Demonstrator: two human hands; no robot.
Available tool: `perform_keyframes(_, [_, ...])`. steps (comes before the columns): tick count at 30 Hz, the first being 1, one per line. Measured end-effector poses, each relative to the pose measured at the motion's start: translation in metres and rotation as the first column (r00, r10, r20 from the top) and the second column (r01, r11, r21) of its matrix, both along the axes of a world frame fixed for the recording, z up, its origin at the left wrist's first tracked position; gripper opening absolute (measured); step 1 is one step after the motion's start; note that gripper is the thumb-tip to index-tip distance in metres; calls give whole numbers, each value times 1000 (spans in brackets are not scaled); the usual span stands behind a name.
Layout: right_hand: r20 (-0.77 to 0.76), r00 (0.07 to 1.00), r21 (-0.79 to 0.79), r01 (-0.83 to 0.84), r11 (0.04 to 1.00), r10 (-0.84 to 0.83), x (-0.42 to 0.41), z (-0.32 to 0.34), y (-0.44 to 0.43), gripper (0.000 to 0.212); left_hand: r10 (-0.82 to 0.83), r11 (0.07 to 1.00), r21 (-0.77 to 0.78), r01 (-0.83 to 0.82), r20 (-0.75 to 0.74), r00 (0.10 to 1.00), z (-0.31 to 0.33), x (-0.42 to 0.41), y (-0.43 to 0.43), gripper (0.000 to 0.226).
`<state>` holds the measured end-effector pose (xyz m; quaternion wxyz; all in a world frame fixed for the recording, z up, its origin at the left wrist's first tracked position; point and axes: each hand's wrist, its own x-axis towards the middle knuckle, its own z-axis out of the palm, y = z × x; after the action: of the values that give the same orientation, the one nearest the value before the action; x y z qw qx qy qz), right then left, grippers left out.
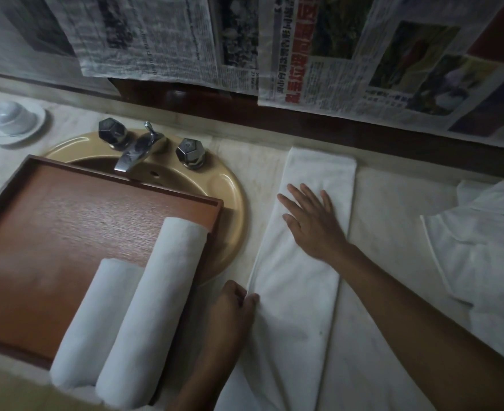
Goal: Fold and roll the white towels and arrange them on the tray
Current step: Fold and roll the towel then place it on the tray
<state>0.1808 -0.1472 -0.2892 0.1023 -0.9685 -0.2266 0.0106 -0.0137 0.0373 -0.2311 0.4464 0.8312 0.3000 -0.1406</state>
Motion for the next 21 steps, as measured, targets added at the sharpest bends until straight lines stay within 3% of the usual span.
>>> perform_keyframes(4, [95, 994, 74, 47, 996, -54, -31, 15, 15, 52, -46, 998, 43, 46, 3, 999, 4, 1, 1, 22])
perform_keyframes(8, [-4, 1000, 24, -27, 999, 27, -78, 6, 14, 51, -65, 998, 23, 65, -16, 998, 9, -1, -1, 16])
perform_keyframes(10, [-9, 1000, -7, -23, 1000, 23, -79, -1, 7, 53, -46, 990, -139, 34, -84, 995, 16, -6, -3, 16])
perform_keyframes(13, [-5, 999, -4, -35, 999, 35, -67, 2, 4, 53, -17, 847, -524, -86, -189, 982, 26, -19, -5, 14])
perform_keyframes(15, [6, 999, -19, -52, 998, 53, -61, 2, 2, 53, -68, 899, -437, -6, -152, 986, 22, -34, -1, 12])
perform_keyframes(17, [19, 998, -22, -52, 998, 53, -56, 1, -1, 52, -76, 954, -297, 36, -124, 989, 11, -52, 5, 25])
perform_keyframes(21, [31, 998, -24, -48, 999, 49, -51, 0, -1, 51, -3, 968, -251, -13, -63, 998, -2, -76, 10, 29])
